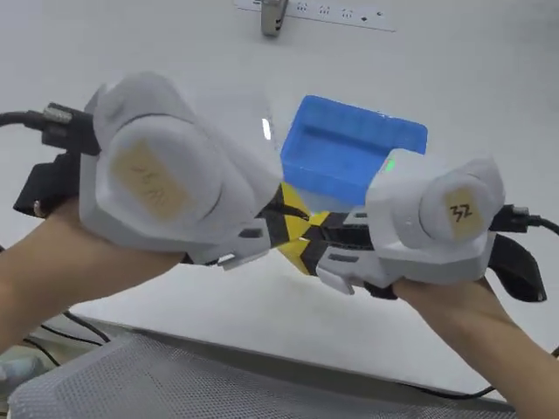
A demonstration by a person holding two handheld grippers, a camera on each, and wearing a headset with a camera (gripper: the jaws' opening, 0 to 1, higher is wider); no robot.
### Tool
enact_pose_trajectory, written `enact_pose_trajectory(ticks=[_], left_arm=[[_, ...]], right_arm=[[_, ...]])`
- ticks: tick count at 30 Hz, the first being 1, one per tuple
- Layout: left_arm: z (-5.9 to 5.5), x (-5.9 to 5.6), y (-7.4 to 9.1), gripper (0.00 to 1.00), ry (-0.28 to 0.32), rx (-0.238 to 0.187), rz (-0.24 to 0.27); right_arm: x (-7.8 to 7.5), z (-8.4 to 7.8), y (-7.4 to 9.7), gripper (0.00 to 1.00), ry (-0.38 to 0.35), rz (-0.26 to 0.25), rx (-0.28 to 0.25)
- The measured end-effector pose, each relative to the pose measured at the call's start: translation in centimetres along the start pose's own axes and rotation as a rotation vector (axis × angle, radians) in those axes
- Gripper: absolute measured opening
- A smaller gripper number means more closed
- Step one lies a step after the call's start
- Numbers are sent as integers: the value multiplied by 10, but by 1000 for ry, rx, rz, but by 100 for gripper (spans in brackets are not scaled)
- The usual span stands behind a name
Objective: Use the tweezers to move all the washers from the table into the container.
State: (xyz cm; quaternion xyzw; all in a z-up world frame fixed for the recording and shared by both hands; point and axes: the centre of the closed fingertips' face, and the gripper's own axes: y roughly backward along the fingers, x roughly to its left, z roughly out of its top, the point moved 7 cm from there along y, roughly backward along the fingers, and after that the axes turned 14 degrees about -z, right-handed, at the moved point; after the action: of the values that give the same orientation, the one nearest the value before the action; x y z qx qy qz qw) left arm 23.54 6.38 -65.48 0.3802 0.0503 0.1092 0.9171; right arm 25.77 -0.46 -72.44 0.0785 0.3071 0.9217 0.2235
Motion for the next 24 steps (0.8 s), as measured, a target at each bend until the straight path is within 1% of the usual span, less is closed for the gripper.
enact_pose_trajectory(ticks=[4,5,8,13,16,20,24], left_arm=[[-1,10,1,0,-3,12,12],[-2,14,0,0,1,13,13],[-5,20,-3,0,11,16,12],[-9,22,-8,0,18,32,-1],[-11,25,-9,0,27,33,-2],[-9,26,-10,0,33,27,0],[-8,26,-9,0,23,34,1]], right_arm=[[-9,5,-10,10,-11,-8,-11],[-10,5,-11,9,-10,-10,-10],[-13,2,-17,9,-21,-10,3],[-15,-2,-22,9,-26,-8,16],[-15,-3,-24,9,-28,-8,20],[-16,-2,-23,9,-29,-16,15],[-16,-1,-22,9,-35,-14,10]])
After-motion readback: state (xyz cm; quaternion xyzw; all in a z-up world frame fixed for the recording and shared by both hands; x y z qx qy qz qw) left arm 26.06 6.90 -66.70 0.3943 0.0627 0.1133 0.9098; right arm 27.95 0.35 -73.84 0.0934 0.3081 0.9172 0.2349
